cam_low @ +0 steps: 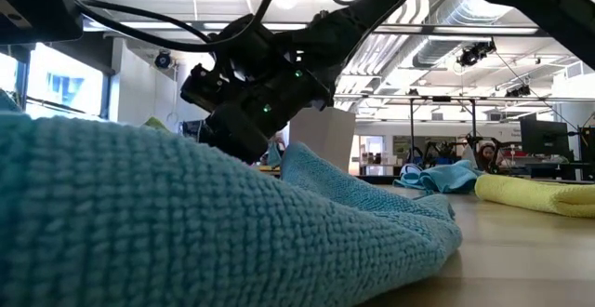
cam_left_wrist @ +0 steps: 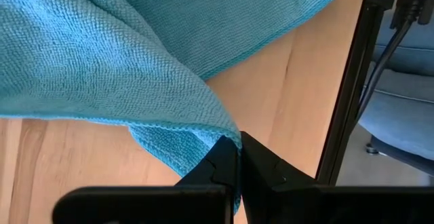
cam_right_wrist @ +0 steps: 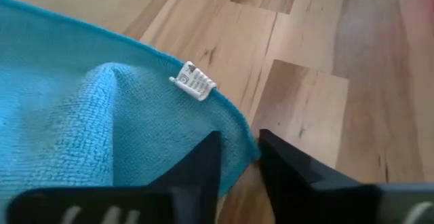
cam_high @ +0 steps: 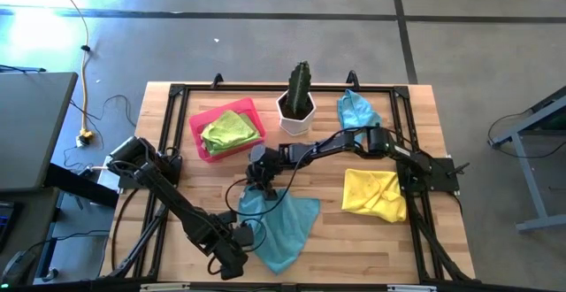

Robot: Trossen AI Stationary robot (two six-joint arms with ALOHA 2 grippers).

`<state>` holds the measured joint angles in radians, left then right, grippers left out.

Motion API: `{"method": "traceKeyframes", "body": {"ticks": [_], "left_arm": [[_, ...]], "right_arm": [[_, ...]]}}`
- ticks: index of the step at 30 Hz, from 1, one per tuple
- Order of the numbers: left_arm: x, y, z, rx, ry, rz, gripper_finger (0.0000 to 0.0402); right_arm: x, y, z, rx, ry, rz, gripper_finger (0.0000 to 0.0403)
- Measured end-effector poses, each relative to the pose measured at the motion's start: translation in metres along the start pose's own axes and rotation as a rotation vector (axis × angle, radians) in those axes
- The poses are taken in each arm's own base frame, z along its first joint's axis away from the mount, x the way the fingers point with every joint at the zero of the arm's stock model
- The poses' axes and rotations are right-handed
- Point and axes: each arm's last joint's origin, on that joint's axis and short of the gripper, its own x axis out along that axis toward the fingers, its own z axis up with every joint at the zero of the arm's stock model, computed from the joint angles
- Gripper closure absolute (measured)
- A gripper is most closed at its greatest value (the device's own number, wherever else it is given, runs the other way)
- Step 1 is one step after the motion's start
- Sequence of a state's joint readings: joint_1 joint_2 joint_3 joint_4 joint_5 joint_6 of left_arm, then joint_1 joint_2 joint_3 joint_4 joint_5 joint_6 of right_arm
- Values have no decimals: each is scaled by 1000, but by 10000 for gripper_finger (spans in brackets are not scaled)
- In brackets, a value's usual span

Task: Fold microfiber towels
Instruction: Fold the bottom blue microfiber cloth

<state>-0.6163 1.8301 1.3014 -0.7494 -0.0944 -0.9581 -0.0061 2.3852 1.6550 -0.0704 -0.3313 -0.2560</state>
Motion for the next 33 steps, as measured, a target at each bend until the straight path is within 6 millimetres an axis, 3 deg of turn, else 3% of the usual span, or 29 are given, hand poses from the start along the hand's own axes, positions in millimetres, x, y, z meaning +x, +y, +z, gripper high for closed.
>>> {"method": "traceKeyframes", "body": {"ticks": [8,23,33], "left_arm": [[0,0,0,2,-6,1,401],[0,1,-1,2,0,12,401],[-11,5,4,-37,60,16,401]], "right_arm": [[0,0,-1,-11,19,-28,397],[-11,6,6,38,50,-49,402],[-43,31,8,10,343,-132,403]]}}
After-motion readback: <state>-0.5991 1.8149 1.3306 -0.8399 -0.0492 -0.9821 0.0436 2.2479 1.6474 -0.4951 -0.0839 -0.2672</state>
